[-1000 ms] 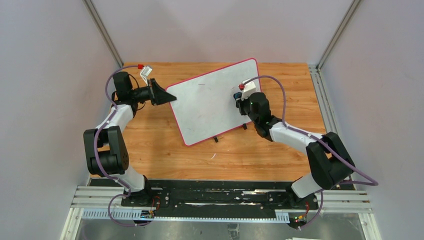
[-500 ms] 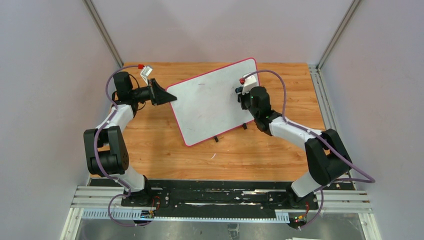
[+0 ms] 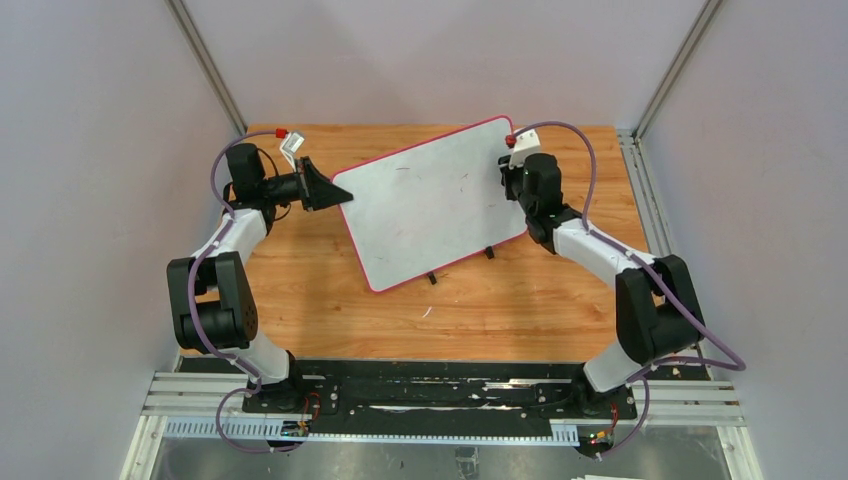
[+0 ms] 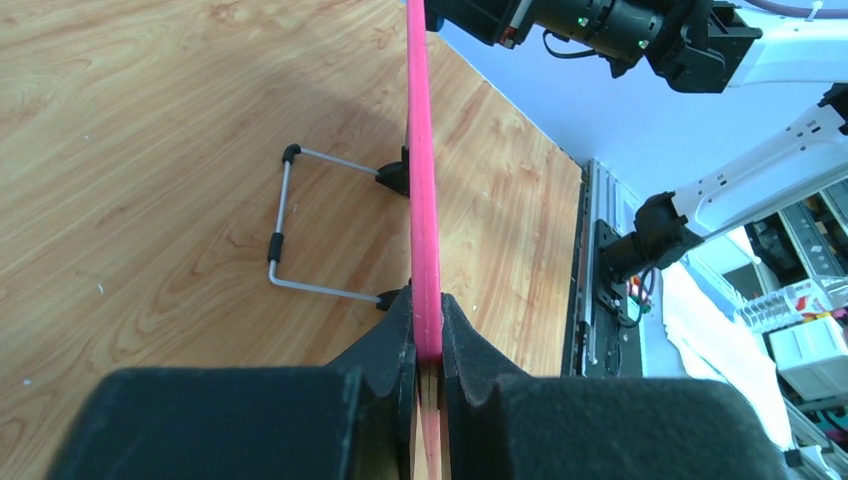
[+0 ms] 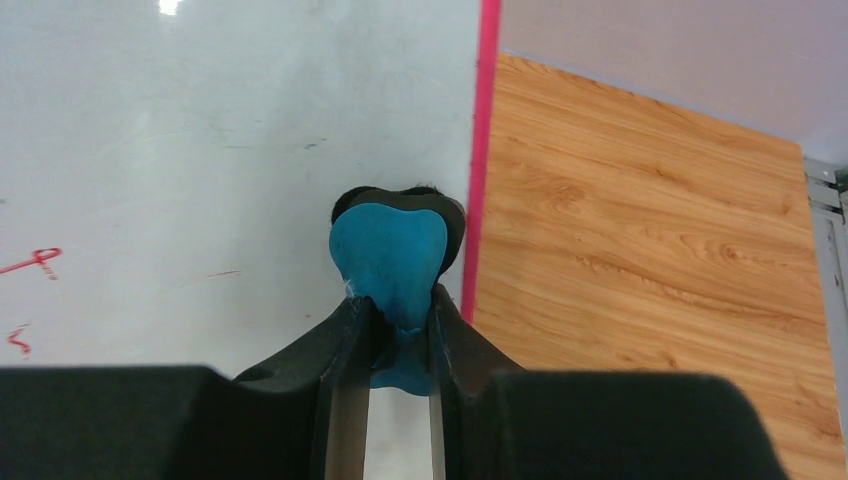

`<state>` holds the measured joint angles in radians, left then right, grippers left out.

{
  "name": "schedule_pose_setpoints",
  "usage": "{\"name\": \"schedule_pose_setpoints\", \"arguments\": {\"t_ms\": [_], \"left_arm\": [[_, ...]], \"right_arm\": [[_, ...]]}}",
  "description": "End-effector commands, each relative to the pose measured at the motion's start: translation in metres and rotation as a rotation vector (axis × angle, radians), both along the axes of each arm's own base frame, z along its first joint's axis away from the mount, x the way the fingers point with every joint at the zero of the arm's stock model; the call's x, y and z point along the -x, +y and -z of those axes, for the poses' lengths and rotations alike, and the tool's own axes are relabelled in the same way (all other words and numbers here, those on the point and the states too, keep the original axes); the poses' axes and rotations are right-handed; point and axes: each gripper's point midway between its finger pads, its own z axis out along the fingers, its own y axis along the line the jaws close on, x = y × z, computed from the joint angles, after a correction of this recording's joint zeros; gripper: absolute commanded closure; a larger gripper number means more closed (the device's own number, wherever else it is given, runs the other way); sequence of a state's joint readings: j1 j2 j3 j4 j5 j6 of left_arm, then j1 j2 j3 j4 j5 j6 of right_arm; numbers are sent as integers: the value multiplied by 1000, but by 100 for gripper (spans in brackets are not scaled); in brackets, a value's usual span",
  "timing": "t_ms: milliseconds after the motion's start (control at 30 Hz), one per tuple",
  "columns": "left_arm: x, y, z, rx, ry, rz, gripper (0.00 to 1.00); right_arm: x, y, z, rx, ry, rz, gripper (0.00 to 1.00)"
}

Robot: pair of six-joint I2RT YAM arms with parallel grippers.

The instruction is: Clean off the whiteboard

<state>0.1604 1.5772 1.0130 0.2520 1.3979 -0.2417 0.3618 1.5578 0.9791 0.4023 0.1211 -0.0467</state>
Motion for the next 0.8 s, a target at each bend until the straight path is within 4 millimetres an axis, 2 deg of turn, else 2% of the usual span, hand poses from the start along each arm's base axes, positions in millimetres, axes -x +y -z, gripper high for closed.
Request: {"name": "schedule_pose_setpoints", "arguments": {"t_ms": [0, 267, 400, 467, 567, 633, 767], "left_arm": [[4, -1, -6, 1, -66, 50, 100], [4, -1, -5, 1, -64, 51, 100], [4, -1, -5, 2, -64, 51, 100], [5, -1, -4, 2, -63, 51, 100], [5, -1, -4, 3, -61, 53, 100], [5, -1, -4, 3, -63, 53, 100], [6, -1, -5, 3, -64, 56, 100]], "right_arm": [[5, 47, -8, -27, -10, -108, 99], [35, 139, -12, -10, -25, -292, 99], [50, 166, -15, 11, -44, -346, 99], [52, 164, -15, 13, -48, -340, 99], [46, 150, -10, 55, -51, -290, 99], [39, 137, -8, 73, -45, -254, 99], [20, 94, -3, 73, -23, -161, 99]]}}
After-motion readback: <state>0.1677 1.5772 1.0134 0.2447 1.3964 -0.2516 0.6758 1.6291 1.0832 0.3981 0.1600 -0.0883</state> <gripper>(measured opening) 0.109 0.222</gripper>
